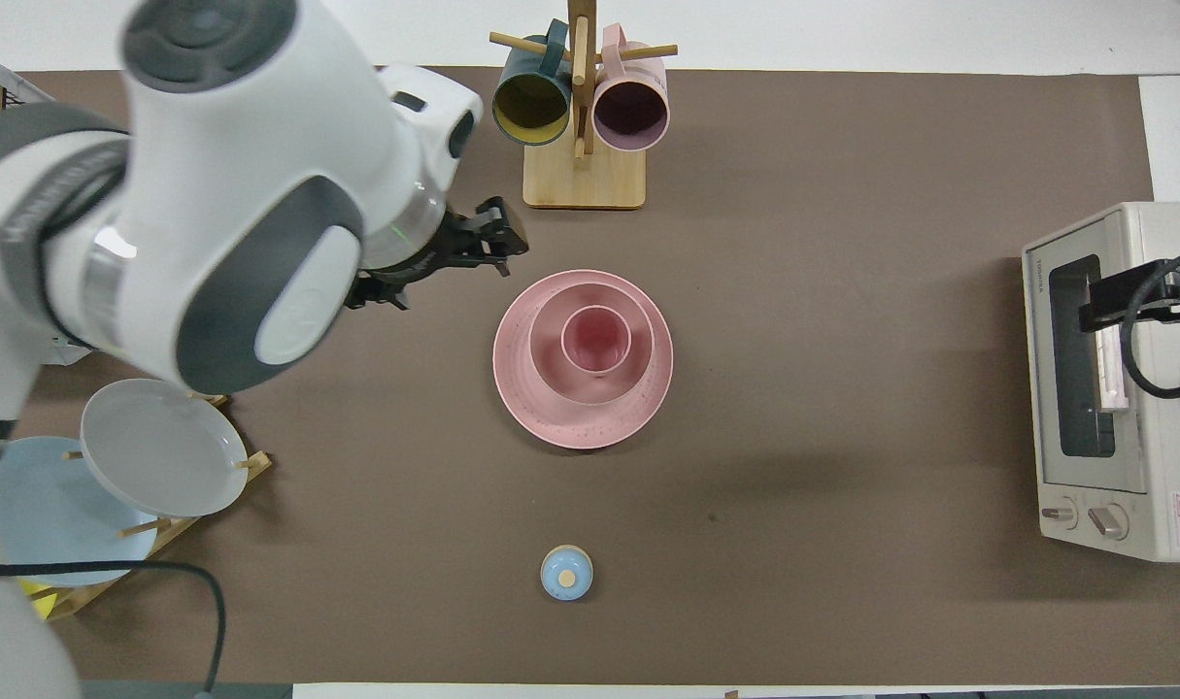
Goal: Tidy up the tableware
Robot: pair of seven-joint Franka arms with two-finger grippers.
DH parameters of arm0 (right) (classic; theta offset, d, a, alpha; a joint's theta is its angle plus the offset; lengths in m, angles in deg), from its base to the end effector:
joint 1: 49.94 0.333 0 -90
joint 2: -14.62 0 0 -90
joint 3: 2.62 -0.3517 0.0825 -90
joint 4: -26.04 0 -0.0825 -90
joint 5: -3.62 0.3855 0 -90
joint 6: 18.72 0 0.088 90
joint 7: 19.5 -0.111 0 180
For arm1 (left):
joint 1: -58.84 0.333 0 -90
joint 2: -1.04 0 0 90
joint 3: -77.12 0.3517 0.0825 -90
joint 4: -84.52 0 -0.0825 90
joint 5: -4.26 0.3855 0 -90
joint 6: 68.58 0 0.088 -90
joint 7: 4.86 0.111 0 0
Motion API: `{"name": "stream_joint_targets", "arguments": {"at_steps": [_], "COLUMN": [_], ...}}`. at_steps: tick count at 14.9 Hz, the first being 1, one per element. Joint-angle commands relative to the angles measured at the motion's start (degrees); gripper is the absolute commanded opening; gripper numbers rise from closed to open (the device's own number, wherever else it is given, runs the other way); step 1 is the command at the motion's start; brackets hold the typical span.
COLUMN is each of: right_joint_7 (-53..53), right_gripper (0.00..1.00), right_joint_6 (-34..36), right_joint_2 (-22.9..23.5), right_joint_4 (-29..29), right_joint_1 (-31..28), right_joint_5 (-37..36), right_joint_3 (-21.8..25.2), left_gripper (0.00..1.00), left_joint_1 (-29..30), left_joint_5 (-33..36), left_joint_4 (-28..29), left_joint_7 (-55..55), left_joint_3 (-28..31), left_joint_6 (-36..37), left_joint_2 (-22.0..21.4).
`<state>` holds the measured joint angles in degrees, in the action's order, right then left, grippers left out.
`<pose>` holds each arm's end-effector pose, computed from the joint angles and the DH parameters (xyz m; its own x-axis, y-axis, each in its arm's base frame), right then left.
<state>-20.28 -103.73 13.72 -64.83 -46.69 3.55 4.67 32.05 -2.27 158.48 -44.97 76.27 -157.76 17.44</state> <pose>0.5391 -0.0388 0.6504 0.9927 -0.0837 -0.0866 -0.0840 -0.9965 0.0004 0.5708 -0.3115 0.6152 0.9730 0.2117 -0.0916 0.2188 -0.9727 0.0770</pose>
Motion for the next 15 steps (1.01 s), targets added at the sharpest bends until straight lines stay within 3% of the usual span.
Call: {"name": "stream_joint_targets", "arguments": {"at_steps": [1,5,10,15], "right_joint_7": [1.04,0.95,1.04,1.04], "right_gripper": [1.0,1.0,1.0,1.0], "right_joint_6": [-1.04,-0.95,-0.69,-0.69], "right_joint_2": [-0.94,-1.03,-1.11,-1.11], "right_joint_4": [-0.8,-0.98,-1.15,-1.15], "right_joint_1": [-0.88,-0.7,-0.79,-0.7], "right_joint_5": [1.21,1.48,1.48,1.48], "right_joint_3": [-0.26,-0.26,-0.26,-0.26], "left_gripper": [1.0,1.0,1.0,1.0], "left_joint_1": [8.12,17.46,19.31,21.42], "left_joint_5": [0.55,1.16,3.27,3.63], "left_joint_4": [3.02,13.37,27.8,23.52], "left_joint_7": [10.44,24.88,29.64,29.56], "left_joint_3": [-0.29,-0.21,-0.21,-0.29], "left_joint_6": [4.44,3.67,-6.78,-0.93], "left_joint_2": [-5.32,-13.14,-20.0,-19.66]}}
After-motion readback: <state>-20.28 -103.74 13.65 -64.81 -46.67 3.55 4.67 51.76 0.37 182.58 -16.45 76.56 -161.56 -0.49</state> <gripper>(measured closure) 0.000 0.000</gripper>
